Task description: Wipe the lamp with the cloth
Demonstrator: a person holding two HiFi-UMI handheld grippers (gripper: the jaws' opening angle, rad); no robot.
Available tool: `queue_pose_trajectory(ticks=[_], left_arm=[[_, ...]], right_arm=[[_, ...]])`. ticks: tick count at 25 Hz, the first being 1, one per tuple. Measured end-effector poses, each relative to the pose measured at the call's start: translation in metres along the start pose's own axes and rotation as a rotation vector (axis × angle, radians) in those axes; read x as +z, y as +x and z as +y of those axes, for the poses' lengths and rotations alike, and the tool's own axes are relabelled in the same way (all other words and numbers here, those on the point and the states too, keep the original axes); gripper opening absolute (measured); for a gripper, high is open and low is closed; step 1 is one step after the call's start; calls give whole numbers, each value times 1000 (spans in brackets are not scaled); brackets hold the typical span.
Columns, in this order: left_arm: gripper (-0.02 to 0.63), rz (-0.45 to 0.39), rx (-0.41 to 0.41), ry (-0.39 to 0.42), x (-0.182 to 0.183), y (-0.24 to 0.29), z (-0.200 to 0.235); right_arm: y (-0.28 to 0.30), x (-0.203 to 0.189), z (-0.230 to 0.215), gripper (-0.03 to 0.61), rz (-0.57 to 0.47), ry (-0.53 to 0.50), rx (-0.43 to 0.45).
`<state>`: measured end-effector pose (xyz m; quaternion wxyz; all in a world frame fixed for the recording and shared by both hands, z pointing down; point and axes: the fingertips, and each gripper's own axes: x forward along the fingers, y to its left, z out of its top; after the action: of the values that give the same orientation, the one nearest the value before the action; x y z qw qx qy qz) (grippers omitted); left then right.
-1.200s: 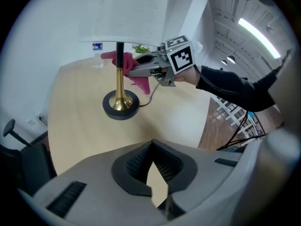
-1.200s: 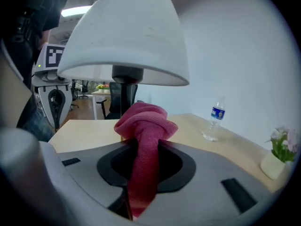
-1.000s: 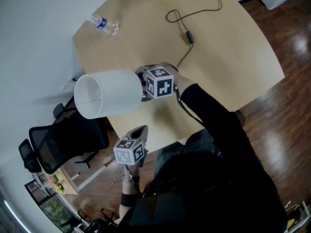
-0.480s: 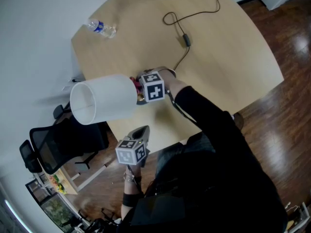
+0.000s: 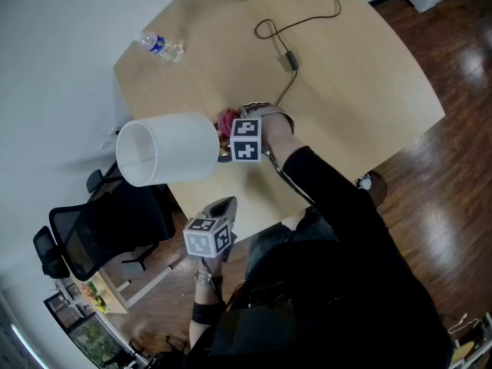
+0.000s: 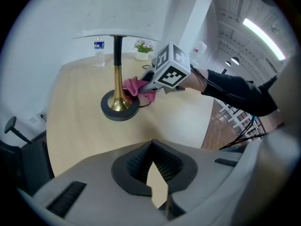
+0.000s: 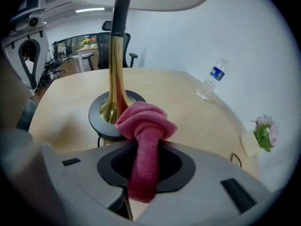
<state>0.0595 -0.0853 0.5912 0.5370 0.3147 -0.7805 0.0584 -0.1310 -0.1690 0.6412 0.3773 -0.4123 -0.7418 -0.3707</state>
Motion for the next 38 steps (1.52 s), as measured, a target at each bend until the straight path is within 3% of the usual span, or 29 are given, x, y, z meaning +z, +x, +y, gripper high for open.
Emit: queue_pose_trajectory(ticks=[4, 10, 14, 17, 21, 29, 33, 38], left_arm=[[-5, 3, -27, 25, -7, -6, 4], [-5, -2, -72, 64, -19, -16, 23], [-5, -15, -112, 105, -28, -27, 41], [-5, -26, -139, 139, -34, -35, 54], [-5, -49, -162, 150, -46, -50, 85], [-5, -71, -229, 171, -81, -78, 154], [-5, -55, -272, 220, -97, -88, 165], [-5, -47, -270, 246, -108, -95, 167]], right_arm=[[-24, -9, 2, 98, -41, 182, -56], [-59, 22, 35, 100, -236, 475, -102], [-63, 66, 55, 100, -394, 558, -163], [-58, 90, 56, 101, -453, 574, -252], [-34, 79, 52, 101, -359, 686, -353], [9, 51, 71, 101, -25, 783, -411], [8, 51, 75, 101, 118, 766, -401], [11, 47, 82, 101, 160, 776, -362]])
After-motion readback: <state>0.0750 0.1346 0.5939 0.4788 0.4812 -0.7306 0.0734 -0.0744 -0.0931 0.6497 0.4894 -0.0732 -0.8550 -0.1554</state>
